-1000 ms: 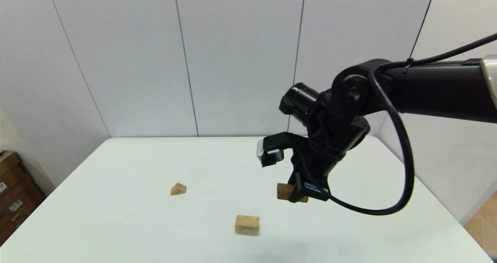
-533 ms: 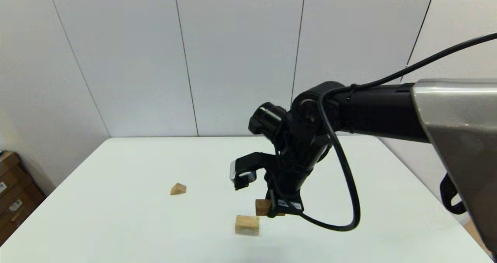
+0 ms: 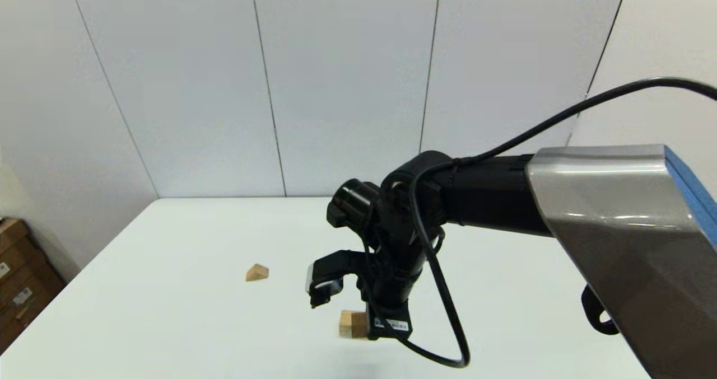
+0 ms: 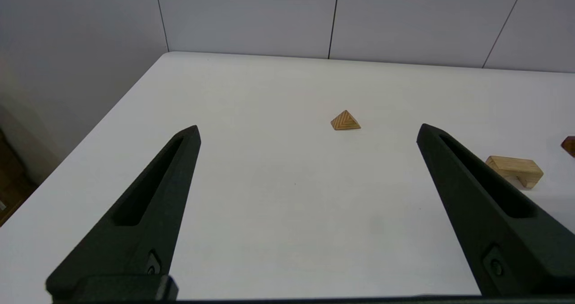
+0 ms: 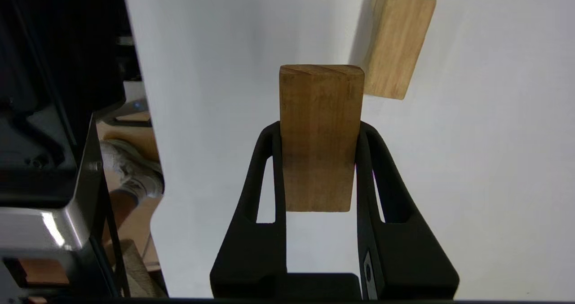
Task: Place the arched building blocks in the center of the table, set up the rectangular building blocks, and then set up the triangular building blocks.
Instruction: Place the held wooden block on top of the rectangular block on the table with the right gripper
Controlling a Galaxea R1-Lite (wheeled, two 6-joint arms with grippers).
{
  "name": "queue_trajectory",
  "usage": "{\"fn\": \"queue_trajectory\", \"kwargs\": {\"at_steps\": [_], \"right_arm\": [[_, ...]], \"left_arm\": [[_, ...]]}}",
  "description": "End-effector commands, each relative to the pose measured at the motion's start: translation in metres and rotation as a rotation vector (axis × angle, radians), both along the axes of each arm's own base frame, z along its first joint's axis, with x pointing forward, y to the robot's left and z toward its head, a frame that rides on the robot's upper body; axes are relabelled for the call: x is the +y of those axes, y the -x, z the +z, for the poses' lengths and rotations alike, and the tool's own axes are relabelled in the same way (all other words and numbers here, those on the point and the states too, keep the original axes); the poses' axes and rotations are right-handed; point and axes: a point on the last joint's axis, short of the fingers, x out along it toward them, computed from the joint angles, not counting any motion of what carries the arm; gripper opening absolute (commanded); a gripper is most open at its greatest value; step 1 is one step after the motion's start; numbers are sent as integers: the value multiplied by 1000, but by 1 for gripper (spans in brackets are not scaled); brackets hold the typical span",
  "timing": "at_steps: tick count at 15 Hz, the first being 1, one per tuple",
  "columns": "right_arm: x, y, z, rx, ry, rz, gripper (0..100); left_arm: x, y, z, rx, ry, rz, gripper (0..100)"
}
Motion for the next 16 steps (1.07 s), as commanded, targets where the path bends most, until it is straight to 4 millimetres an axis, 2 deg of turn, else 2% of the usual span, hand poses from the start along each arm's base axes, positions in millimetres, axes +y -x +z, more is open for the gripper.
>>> {"fn": "queue_trajectory", "kwargs": {"at_steps": [1,10,16], "right_arm": [[15,-2,-14,-34,-7,-114,0],[14,-15,-30,-47,0,-142,0],[21,-22,-44,-71,-22,-142,0]], "left_arm": [[0,0,0,0,2,2,100],[0,0,0,1,0,1,100],[0,0,0,1,0,-1,100]]}}
